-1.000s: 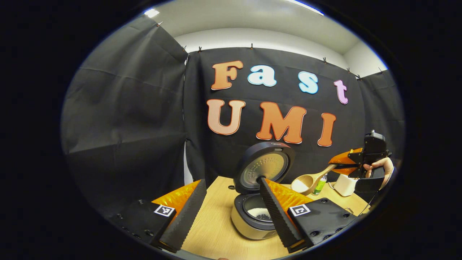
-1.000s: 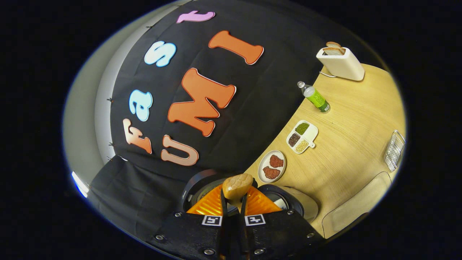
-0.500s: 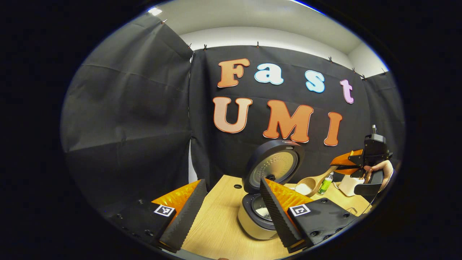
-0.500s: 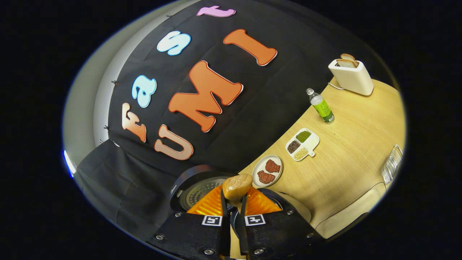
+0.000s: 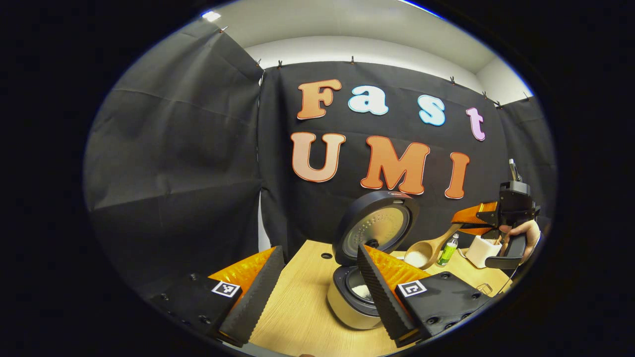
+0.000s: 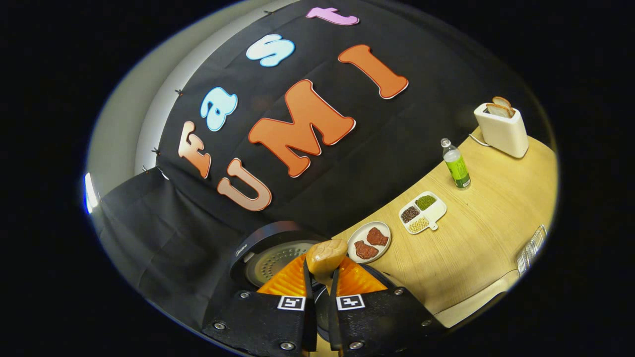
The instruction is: Close the left gripper, press the button to open the rice cooker; take a wooden spoon from the chopstick holder with the right hand, scoop a spoonful of rice and pour it into the rice cooker, then put the wooden spoon back into the chopstick holder.
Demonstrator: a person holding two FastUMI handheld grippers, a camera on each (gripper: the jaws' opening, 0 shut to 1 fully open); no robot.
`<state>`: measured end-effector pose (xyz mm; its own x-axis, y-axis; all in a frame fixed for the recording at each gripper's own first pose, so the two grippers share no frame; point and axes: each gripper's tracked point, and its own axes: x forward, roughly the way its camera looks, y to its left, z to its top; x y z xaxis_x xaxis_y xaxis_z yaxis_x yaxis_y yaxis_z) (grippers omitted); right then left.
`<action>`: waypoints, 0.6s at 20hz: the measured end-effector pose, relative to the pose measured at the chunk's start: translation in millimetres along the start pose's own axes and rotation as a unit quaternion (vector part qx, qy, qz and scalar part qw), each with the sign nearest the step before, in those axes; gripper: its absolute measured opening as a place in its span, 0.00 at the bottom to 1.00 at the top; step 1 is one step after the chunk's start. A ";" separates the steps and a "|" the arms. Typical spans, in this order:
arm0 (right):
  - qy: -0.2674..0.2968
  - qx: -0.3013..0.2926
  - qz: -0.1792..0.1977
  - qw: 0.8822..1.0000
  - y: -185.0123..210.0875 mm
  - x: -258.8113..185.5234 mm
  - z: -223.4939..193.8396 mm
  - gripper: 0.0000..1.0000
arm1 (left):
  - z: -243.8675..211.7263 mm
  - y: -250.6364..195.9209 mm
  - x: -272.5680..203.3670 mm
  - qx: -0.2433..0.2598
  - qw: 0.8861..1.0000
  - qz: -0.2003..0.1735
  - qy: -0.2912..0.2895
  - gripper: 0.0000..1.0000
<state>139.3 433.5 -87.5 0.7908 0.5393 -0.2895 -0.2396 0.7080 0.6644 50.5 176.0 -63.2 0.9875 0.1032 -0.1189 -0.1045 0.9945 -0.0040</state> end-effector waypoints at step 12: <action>0.001 -0.109 0.008 0.994 10.2 4.4 -9.2 0.09 | -1.7 3.7 1.5 0.006 1.000 0.003 0.001 0.98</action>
<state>135.2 447.3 -88.4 0.7848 0.5517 -0.2822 -0.3681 0.7814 0.5039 51.4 179.8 -65.0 0.9867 0.1090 -0.1208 -0.1089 0.9940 0.0077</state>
